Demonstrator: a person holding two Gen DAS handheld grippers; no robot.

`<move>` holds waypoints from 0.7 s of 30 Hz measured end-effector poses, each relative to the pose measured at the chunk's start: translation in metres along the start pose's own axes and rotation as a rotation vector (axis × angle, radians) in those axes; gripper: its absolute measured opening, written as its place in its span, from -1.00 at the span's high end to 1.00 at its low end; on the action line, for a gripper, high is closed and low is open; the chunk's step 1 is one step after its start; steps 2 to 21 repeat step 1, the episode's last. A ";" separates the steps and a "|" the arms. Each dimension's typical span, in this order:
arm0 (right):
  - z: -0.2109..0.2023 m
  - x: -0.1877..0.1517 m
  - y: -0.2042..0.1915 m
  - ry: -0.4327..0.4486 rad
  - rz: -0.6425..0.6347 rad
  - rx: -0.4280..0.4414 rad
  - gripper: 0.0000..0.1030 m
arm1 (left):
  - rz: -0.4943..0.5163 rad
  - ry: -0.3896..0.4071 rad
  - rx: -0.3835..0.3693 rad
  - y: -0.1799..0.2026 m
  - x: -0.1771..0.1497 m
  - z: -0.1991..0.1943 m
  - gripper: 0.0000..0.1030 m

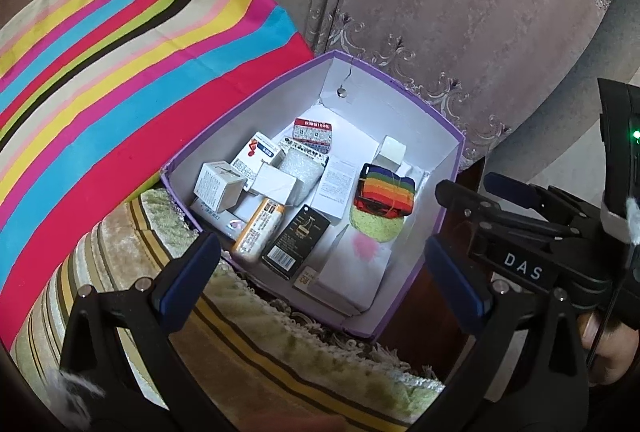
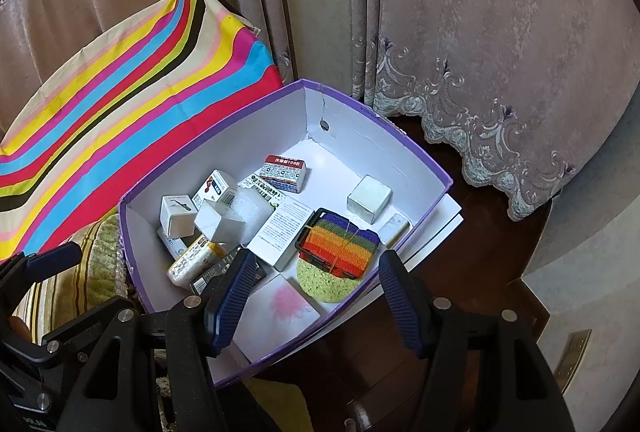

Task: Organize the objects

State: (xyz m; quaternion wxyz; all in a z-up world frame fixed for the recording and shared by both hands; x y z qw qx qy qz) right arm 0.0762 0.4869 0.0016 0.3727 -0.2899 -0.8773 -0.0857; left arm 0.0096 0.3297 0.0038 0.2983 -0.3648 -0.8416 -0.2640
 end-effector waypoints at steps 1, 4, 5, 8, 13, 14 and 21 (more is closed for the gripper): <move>0.000 0.000 0.000 -0.001 -0.001 0.000 -0.26 | 0.002 -0.001 0.000 0.001 0.000 0.001 -0.99; 0.000 0.000 0.000 -0.001 -0.001 0.000 -0.26 | 0.002 -0.001 0.000 0.001 0.000 0.001 -0.99; 0.000 0.000 0.000 -0.001 -0.001 0.000 -0.26 | 0.002 -0.001 0.000 0.001 0.000 0.001 -0.99; 0.000 0.000 0.000 -0.001 -0.001 0.000 -0.26 | 0.002 -0.001 0.000 0.001 0.000 0.001 -0.99; 0.000 0.000 0.000 -0.001 -0.001 0.000 -0.26 | 0.002 -0.001 0.000 0.001 0.000 0.001 -0.99; 0.000 0.000 0.000 -0.001 -0.001 0.000 -0.26 | 0.002 -0.001 0.000 0.001 0.000 0.001 -0.99; 0.000 0.000 0.000 -0.001 -0.001 0.000 -0.26 | 0.002 -0.001 0.000 0.001 0.000 0.001 -0.99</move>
Point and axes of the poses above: each gripper's, at about its wrist camera, not at the fingertips, and z roughly the way its jaws point, y to its right, x to its top, the point moved 2 cm from there along z, roughly the way its jaws point, and after that the axes turned 12 degrees about y, right-handed, at the moved point
